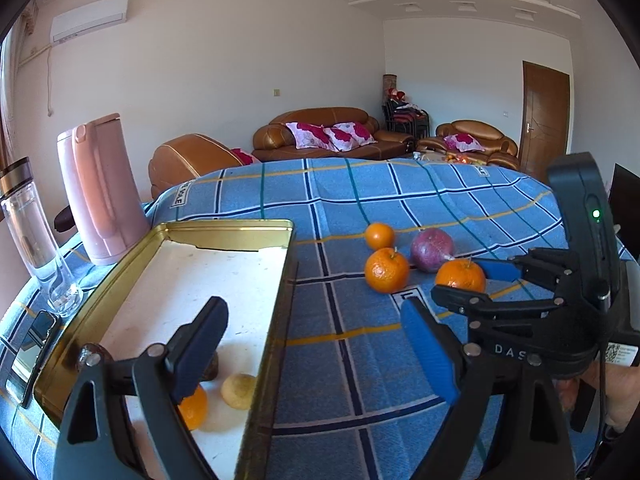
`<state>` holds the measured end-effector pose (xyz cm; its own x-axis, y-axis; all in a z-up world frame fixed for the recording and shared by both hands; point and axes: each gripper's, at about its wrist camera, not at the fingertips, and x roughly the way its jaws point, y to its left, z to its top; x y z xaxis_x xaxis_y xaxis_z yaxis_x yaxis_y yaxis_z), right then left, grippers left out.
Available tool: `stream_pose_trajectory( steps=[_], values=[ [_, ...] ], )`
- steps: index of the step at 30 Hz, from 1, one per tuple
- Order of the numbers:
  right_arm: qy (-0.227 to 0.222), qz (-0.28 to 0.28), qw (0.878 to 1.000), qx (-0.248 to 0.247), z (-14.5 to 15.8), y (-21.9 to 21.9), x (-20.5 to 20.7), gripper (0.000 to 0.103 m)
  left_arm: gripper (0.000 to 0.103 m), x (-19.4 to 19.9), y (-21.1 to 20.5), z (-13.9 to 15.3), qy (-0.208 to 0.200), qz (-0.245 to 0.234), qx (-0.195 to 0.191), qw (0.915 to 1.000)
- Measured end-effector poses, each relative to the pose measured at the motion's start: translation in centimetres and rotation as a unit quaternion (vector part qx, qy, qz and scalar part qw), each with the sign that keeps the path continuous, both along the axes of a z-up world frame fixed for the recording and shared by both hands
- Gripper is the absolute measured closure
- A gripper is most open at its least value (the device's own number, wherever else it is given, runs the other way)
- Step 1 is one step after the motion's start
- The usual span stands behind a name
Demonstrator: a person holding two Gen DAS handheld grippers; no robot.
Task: Organize fruits
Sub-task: 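Grasp the red onion with the left tool while the right tool grasps a mandarin orange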
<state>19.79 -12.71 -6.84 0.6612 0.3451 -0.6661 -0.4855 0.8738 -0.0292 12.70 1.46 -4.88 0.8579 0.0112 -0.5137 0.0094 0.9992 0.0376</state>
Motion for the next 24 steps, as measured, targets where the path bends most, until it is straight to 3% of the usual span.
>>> stream_pose_trajectory(
  steps=[10, 16, 24],
  values=[
    [-0.053, -0.107, 0.993, 0.01, 2.7, -7.2, 2.2, 0.053, 0.013, 5.4, -6.1, 0.8, 0.033, -0.045, -0.013, 0.9983],
    [-0.055, -0.152, 0.987, 0.005, 2.0, -10.3, 4.4, 0.053, 0.013, 9.5, -9.5, -0.4, 0.063, -0.06, -0.007, 0.9961],
    [-0.037, -0.166, 0.985, 0.01, 0.4, -12.0, 6.2, 0.053, 0.02, 14.4, -11.8, -2.5, 0.115, -0.071, -0.009, 0.9908]
  ],
)
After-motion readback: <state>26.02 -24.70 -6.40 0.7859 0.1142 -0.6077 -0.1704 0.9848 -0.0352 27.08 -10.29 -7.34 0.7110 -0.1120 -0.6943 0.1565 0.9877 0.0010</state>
